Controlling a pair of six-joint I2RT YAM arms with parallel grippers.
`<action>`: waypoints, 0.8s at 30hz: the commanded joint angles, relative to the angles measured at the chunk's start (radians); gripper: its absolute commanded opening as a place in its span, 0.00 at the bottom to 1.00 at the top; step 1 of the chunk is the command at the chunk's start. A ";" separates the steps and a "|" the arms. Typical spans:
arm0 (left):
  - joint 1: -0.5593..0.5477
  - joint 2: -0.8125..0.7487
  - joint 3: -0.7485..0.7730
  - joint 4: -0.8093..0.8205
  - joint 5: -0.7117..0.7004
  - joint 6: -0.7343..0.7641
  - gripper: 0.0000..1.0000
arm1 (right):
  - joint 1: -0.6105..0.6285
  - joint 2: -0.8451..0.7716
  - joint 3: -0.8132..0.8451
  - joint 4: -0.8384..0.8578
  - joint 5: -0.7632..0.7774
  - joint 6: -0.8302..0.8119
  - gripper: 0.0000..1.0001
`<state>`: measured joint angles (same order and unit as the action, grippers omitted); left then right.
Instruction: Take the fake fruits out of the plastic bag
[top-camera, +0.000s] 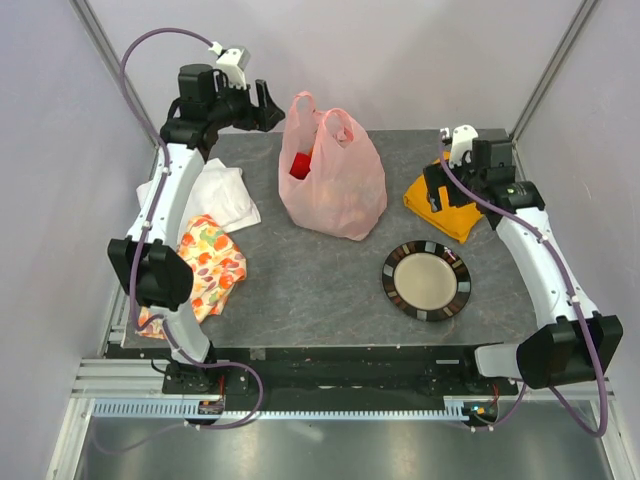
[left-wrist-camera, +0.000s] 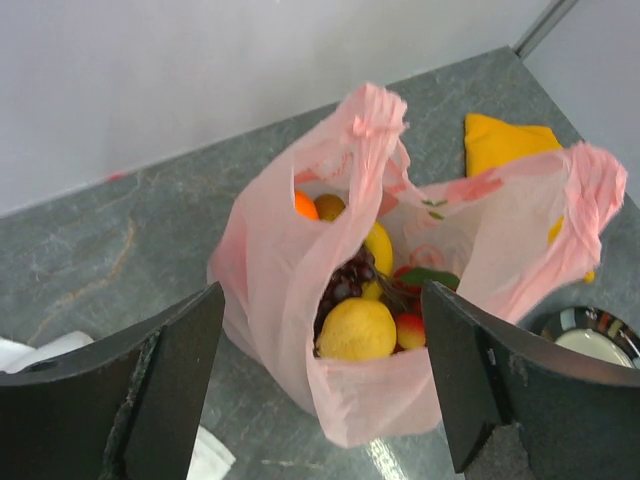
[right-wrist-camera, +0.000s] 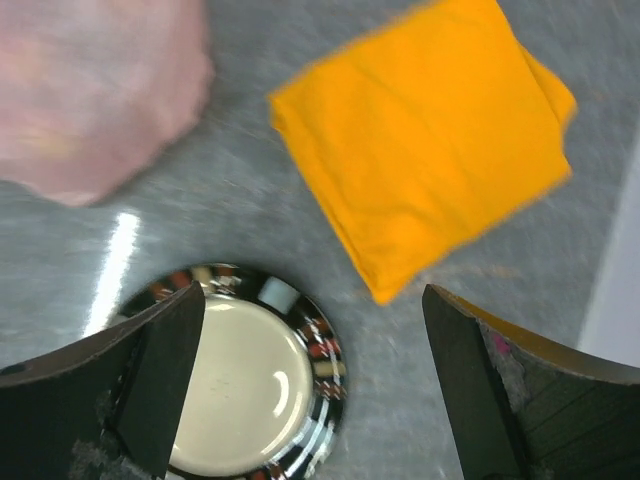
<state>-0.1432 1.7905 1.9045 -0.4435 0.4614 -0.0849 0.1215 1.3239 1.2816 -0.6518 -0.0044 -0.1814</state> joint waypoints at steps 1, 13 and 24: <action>-0.038 0.075 0.128 -0.027 -0.046 -0.010 0.85 | 0.021 0.004 0.174 0.030 -0.346 -0.032 0.98; -0.088 0.179 0.214 0.008 -0.059 0.019 0.87 | 0.320 0.263 0.442 0.167 -0.382 0.282 0.98; -0.095 0.253 0.252 0.031 -0.079 0.010 0.49 | 0.472 0.592 0.787 0.244 -0.002 0.373 0.98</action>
<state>-0.2325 2.0129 2.0842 -0.4614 0.3935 -0.0822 0.5579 1.8301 1.9148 -0.4660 -0.1772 0.1467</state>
